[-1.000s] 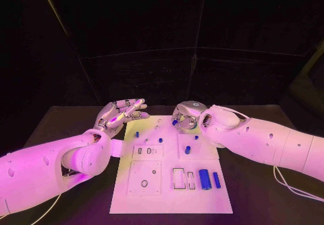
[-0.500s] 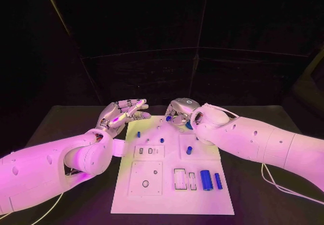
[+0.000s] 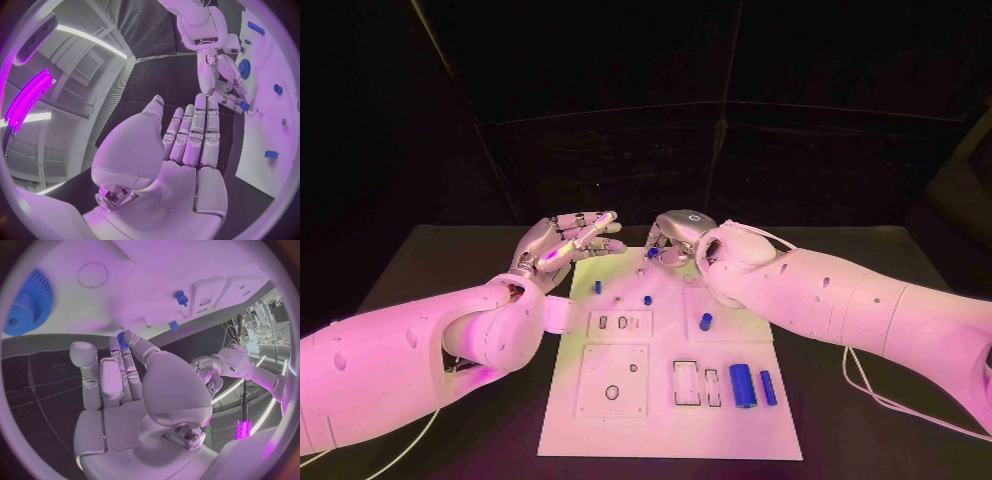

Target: Assemble the parts on the task board

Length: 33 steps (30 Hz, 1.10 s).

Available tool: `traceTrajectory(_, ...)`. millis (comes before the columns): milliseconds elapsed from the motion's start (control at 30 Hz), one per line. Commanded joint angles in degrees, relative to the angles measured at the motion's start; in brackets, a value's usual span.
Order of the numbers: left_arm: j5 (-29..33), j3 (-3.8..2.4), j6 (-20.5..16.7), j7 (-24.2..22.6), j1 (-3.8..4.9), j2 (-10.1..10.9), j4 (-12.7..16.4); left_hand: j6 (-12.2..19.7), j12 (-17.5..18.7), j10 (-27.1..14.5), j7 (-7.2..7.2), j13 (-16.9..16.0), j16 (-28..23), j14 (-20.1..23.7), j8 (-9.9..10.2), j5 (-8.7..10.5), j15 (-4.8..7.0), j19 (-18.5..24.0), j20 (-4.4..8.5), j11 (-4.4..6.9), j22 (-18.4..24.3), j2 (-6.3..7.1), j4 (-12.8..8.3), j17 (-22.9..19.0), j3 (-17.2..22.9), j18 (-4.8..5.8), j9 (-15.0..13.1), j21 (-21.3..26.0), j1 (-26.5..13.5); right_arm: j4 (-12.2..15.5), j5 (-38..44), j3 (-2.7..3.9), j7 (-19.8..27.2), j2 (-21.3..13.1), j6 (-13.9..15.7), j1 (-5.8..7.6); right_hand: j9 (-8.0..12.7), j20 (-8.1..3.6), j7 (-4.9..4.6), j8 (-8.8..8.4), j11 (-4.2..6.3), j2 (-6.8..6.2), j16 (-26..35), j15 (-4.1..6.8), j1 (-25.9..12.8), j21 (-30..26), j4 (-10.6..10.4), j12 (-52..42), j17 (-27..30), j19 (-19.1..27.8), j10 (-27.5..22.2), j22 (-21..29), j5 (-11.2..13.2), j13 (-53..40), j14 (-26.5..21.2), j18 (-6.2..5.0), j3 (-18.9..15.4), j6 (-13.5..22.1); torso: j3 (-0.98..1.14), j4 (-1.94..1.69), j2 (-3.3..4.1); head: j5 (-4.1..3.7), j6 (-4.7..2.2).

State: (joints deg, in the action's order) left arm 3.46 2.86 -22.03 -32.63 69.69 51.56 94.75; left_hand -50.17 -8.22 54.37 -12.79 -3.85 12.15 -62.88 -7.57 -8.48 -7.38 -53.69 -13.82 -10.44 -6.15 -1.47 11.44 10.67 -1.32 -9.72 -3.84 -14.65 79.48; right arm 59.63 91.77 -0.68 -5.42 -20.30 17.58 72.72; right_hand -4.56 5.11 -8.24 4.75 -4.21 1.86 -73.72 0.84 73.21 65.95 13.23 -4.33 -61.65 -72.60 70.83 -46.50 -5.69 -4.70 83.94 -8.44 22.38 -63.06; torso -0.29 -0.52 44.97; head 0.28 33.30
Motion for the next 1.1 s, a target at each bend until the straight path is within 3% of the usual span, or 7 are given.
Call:
traceTrajectory(33,-0.1,-0.06,0.8,-0.1,0.12,-0.1,0.0,-0.4,0.1,0.2,-0.83,0.0,-0.3,-0.3,0.1,0.02,0.04,-0.4,0.15,-0.1,0.1,0.05,-0.3,0.1,0.0,-0.8,0.1,0.3,0.4,-0.3,-0.1,0.04,0.7,0.5,-0.8,0.15,-0.5,-0.06,-0.04,0.03,0.03,-0.32,-0.3,-0.07,-0.1,0.4,-0.1,0.4,0.0,0.5,-0.3,-0.1,0.0,0.1,1.9,0.5,0.3,0.3,-0.01,0.0,0.04,0.11,-0.01)
traceTrajectory(600,-0.1,-0.06,0.9,0.0,0.27,-0.4,-0.2,-0.4,0.1,0.2,-0.84,0.0,-0.4,-0.3,0.1,0.03,0.04,-0.4,0.15,-0.11,0.1,0.03,-0.4,0.1,0.0,-0.8,0.1,0.3,0.4,-3.4,-0.1,0.03,0.5,3.0,-3.0,0.14,-0.3,0.29,-0.39,-0.79,-0.4,-1.25,-0.4,-0.45,-0.8,0.3,-0.9,0.8,0.1,1.2,-1.8,0.4,0.3,0.4,1.8,0.39,0.7,1.3,0.02,0.07,0.1,0.3,0.1)
traceTrajectory(700,-0.1,-0.06,0.9,0.0,0.31,-0.4,-0.2,-0.3,0.1,0.2,-0.84,0.0,-0.4,-0.3,0.1,0.03,0.04,-0.4,0.15,-0.11,0.1,0.02,-0.4,0.1,0.0,-0.8,0.1,0.3,0.4,-3.8,-0.1,0.03,0.1,3.2,-3.4,0.14,0.4,0.9,-1.44,-1.32,-1.48,-2.6,0.2,-1.45,-1.6,-1.1,-1.5,0.9,1.2,2.9,-6.0,2.9,0.4,1.0,1.4,-0.02,0.6,4.4,0.0,0.1,0.09,0.31,0.11)
traceTrajectory(833,-0.1,-0.06,1.0,0.0,0.37,-0.4,-0.2,-0.3,0.1,0.2,-0.84,0.0,-0.4,-0.3,0.1,0.03,0.04,-0.4,0.15,-0.11,0.1,0.02,-0.4,0.1,0.0,-0.8,0.1,0.3,0.4,-3.9,-0.1,0.03,-0.2,3.2,-3.4,0.15,0.9,1.9,-1.82,-1.18,-2.5,-4.45,2.5,-2.26,-1.5,-4.8,-2.1,0.5,5.0,6.5,-13.4,8.8,0.3,1.0,0.0,-1.14,-0.8,10.2,0.02,0.09,0.12,0.32,0.11)
traceTrajectory(967,-0.1,-0.06,1.1,0.1,0.41,-0.3,-0.2,-0.3,0.1,0.2,-0.86,0.1,-0.4,-0.3,0.2,0.04,0.03,-0.4,0.15,-0.12,0.1,0.01,-0.5,0.1,0.0,-0.8,0.1,0.3,0.4,-2.6,-0.1,0.03,-0.4,2.3,-2.2,0.14,0.8,2.21,-1.75,-1.14,-2.73,-5.16,3.5,-2.41,-0.9,-6.1,-2.7,-0.1,6.5,7.6,-16.0,10.7,0.0,0.9,-0.5,-1.44,-2.6,12.2,0.06,0.09,0.1,0.39,0.13)
traceTrajectory(1100,-0.1,-0.06,1.1,0.1,0.43,-0.1,-0.2,-0.3,0.1,0.2,-0.86,0.1,-0.4,-0.3,0.2,0.04,0.03,-0.4,0.15,-0.12,0.1,0.01,-0.5,0.1,0.0,-0.8,0.1,0.3,0.4,1.2,-0.1,0.04,-0.8,-0.9,0.1,0.14,0.6,2.16,-1.84,-0.9,-2.59,-5.13,3.1,-2.3,-0.4,-5.8,-3.0,-1.3,6.1,7.1,-15.6,10.2,-0.5,0.7,-0.3,-1.36,-3.5,12.1,0.1,0.23,0.05,0.51,0.17)
